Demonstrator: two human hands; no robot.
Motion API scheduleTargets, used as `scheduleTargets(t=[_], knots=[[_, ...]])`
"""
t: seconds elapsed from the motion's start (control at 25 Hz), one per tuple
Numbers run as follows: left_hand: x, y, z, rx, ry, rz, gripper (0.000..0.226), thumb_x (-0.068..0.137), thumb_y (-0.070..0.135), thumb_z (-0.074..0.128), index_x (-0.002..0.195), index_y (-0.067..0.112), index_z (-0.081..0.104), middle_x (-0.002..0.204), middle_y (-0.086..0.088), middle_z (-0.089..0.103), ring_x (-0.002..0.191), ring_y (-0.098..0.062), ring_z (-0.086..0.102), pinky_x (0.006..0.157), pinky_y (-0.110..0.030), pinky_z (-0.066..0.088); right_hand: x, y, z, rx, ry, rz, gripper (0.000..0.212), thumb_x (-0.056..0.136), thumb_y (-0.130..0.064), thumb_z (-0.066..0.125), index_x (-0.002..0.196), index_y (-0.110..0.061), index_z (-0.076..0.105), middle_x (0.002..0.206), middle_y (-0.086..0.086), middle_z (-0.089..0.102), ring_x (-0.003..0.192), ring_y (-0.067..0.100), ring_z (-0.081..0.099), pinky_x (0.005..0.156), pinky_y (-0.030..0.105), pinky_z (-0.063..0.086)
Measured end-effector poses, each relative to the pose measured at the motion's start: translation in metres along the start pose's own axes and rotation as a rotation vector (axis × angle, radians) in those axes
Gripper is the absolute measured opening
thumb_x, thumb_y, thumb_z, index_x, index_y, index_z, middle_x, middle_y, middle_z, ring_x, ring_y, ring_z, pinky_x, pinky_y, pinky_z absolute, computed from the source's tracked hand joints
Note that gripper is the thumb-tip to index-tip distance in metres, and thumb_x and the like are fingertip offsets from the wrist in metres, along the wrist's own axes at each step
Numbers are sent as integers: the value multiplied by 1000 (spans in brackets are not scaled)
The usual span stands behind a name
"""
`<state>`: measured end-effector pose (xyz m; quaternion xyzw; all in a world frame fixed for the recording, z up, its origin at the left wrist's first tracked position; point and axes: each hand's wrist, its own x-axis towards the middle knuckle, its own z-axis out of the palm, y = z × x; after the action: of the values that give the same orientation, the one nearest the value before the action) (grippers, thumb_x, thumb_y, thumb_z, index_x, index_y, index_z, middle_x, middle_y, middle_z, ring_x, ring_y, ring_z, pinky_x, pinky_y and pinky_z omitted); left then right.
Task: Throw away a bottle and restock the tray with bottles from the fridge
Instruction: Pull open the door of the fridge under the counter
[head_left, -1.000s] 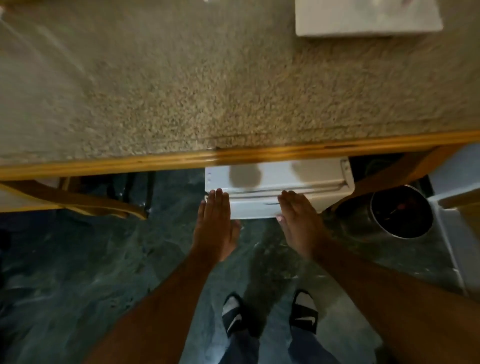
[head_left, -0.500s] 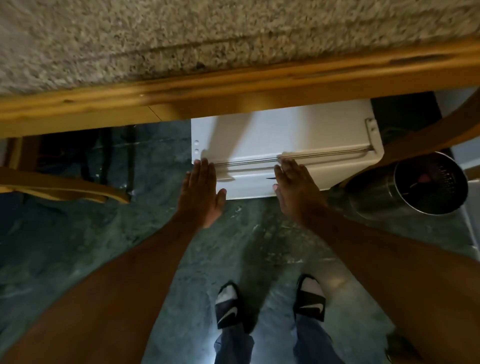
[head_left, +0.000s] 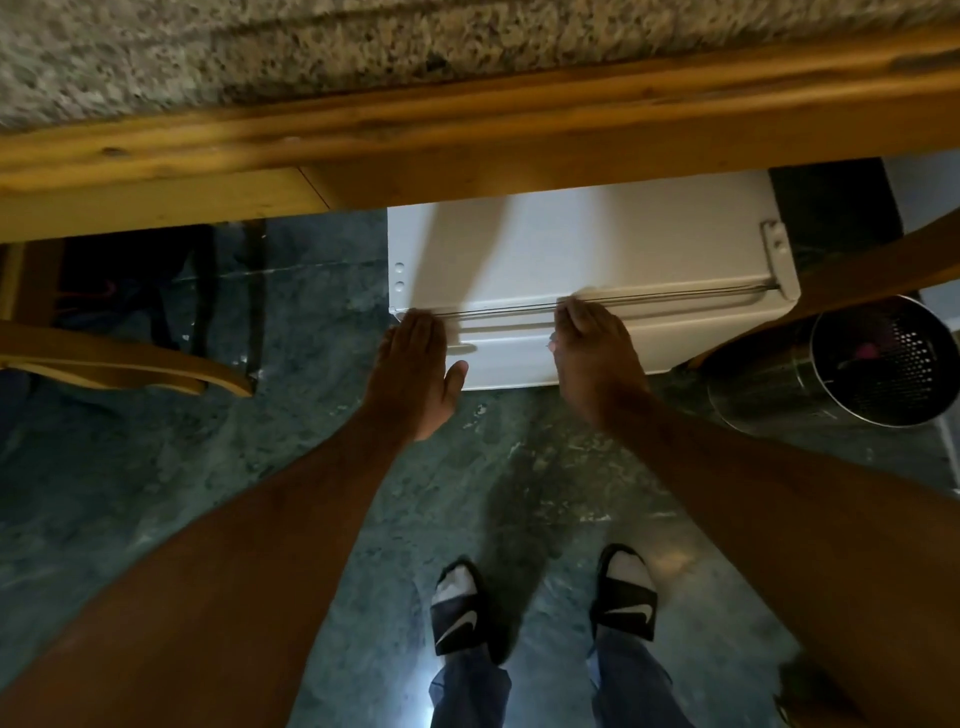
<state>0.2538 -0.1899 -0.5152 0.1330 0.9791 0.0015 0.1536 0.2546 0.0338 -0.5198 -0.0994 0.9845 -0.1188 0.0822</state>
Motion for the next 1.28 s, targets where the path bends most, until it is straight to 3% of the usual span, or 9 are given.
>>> scheduleTargets(t=[0.08, 0.24, 0.4, 1.08, 1.28], knots=[[1, 2, 3, -6, -4, -17, 64, 97, 39, 37, 143, -4, 29, 151, -24, 33, 143, -36, 26, 118, -47, 20, 5, 1, 1, -32, -19, 6, 45, 94, -12, 45, 134, 8, 42, 135, 27, 48, 126, 41, 43, 104, 48, 35], [8, 10, 7, -13, 11, -104, 64, 94, 42, 39, 140, -3, 33, 141, -24, 41, 130, -40, 37, 112, -51, 28, 12, 1, 1, -82, -53, 12, 52, 83, -9, 54, 132, 5, 43, 131, 25, 48, 120, 41, 43, 99, 47, 37], [12, 15, 10, -33, 37, -156, 67, 90, 44, 45, 138, -2, 34, 134, -22, 44, 122, -41, 40, 108, -54, 33, 15, 2, -1, -143, -87, 6, 50, 86, -15, 54, 131, 5, 43, 133, 27, 45, 118, 43, 42, 98, 49, 36], [8, 14, 15, 61, 20, -151, 67, 90, 45, 44, 145, 10, 30, 141, -19, 42, 117, -39, 46, 100, -49, 37, 4, 5, -6, -217, -103, -93, 61, 85, -23, 55, 139, -1, 37, 135, 31, 43, 118, 46, 42, 96, 51, 39], [5, 17, 16, 53, 15, -171, 67, 91, 45, 45, 145, 10, 29, 140, -18, 42, 117, -38, 46, 100, -50, 38, 4, 4, -3, -207, -119, -87, 65, 80, -20, 63, 138, -2, 40, 135, 33, 43, 119, 47, 42, 97, 52, 38]])
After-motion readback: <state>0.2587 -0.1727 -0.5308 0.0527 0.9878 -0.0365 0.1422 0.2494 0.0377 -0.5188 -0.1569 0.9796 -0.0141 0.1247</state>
